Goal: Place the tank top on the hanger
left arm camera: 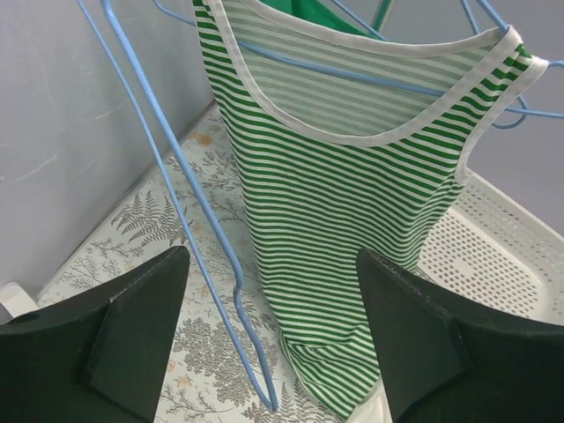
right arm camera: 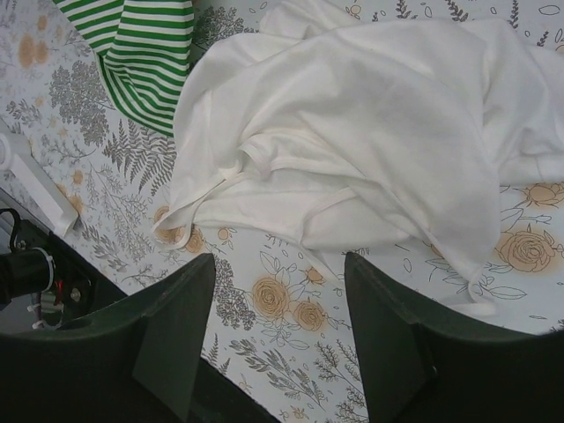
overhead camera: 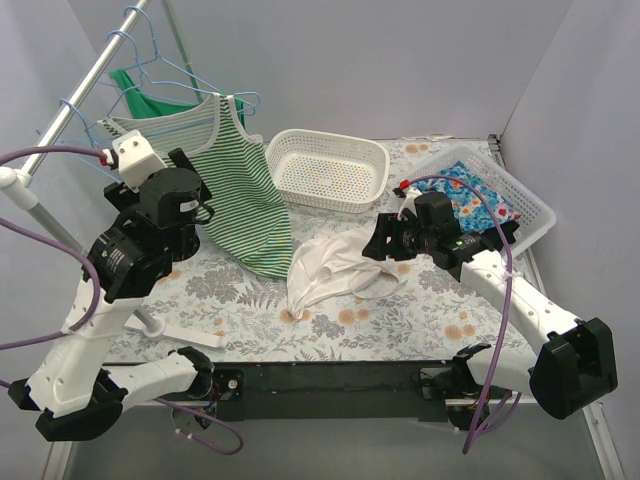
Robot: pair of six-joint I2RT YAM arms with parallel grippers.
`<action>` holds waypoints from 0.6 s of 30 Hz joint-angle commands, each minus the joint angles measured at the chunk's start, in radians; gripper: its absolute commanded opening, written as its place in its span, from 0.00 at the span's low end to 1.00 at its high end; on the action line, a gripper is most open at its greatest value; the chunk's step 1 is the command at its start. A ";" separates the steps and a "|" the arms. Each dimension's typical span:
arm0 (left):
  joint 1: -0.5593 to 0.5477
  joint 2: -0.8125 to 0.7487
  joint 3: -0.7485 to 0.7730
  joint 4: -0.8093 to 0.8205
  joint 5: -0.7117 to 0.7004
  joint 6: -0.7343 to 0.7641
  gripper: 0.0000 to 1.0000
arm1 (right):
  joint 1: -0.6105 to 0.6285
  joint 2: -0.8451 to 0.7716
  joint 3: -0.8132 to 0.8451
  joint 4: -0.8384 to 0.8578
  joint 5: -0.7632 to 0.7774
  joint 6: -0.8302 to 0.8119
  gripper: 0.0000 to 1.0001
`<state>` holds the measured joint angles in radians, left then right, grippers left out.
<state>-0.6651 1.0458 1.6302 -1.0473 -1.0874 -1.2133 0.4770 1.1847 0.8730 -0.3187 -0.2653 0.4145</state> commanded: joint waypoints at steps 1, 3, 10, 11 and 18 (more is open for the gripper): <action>0.041 0.000 -0.059 0.168 -0.078 0.092 0.75 | -0.002 -0.007 0.009 0.026 -0.035 -0.025 0.69; 0.061 -0.003 -0.102 0.277 -0.077 0.161 0.74 | -0.002 -0.010 0.017 0.014 -0.037 -0.032 0.69; 0.180 0.013 -0.165 0.446 -0.002 0.230 0.64 | -0.002 -0.028 0.011 -0.010 -0.035 -0.052 0.69; 0.185 0.014 -0.170 0.455 0.020 0.225 0.60 | -0.002 -0.031 0.008 -0.010 -0.035 -0.051 0.69; 0.193 0.040 -0.182 0.565 0.017 0.259 0.40 | -0.002 -0.051 0.007 -0.008 -0.037 -0.049 0.69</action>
<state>-0.4816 1.0847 1.4601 -0.5949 -1.0714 -1.0012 0.4770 1.1629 0.8730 -0.3389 -0.2882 0.3840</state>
